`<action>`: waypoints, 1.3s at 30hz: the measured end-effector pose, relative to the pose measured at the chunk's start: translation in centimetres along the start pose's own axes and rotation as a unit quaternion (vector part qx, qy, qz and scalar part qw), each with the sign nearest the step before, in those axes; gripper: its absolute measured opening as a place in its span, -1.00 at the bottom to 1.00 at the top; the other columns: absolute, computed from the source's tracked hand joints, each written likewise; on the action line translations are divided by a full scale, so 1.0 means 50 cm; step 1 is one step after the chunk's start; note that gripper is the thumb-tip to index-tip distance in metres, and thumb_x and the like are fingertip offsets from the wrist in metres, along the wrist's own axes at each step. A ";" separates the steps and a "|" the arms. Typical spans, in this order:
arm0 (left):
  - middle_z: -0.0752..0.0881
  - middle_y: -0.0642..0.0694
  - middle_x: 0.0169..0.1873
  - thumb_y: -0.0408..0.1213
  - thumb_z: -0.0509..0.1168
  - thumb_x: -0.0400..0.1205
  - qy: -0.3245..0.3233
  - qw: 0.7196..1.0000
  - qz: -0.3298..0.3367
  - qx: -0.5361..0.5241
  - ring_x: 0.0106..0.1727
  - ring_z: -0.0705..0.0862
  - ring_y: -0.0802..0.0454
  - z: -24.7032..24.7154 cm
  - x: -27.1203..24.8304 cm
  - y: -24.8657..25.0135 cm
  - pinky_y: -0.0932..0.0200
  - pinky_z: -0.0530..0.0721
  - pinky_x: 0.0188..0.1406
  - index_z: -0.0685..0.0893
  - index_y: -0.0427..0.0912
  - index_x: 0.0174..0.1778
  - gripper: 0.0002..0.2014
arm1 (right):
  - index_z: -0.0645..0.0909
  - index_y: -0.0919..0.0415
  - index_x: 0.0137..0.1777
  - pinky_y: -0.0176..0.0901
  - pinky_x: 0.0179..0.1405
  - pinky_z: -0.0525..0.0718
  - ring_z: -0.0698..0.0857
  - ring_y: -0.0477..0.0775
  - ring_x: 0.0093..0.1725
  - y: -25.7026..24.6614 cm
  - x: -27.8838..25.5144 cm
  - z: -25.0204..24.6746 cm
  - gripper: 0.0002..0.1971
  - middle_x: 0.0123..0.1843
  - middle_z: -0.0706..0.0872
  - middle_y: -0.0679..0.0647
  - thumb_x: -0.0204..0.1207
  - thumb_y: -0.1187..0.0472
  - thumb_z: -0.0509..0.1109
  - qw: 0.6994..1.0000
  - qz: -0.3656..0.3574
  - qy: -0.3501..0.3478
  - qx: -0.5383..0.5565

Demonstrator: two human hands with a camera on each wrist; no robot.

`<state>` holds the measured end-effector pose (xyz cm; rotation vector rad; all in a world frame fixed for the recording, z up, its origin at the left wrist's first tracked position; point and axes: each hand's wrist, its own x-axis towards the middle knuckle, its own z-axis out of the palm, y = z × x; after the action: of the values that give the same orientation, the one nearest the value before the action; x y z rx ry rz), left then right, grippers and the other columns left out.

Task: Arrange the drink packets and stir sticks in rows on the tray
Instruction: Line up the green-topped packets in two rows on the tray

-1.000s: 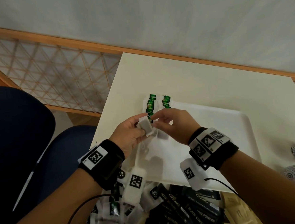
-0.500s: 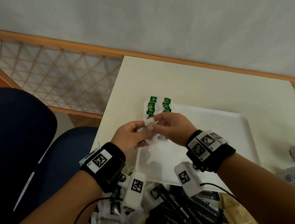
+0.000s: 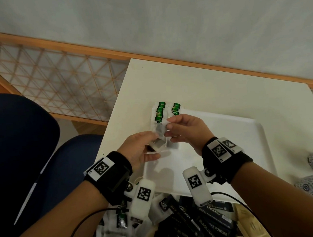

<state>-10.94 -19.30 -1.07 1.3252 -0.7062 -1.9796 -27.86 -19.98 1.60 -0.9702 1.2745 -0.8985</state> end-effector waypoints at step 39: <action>0.76 0.06 -0.27 -0.36 0.47 0.51 0.013 0.990 0.091 0.111 -0.29 0.67 0.21 -0.003 0.001 -0.010 0.29 0.63 -0.30 0.75 0.02 0.00 -0.78 | 0.76 0.22 0.08 -0.34 -0.20 0.68 0.74 -0.12 -0.21 -0.021 -0.001 0.019 -0.65 -0.22 0.79 0.05 0.47 0.52 0.25 0.989 0.012 -0.026 -0.143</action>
<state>-10.91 -19.04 -1.50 1.3581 -1.0207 -1.7740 -26.93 -20.20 2.65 -1.1920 1.3908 -0.6786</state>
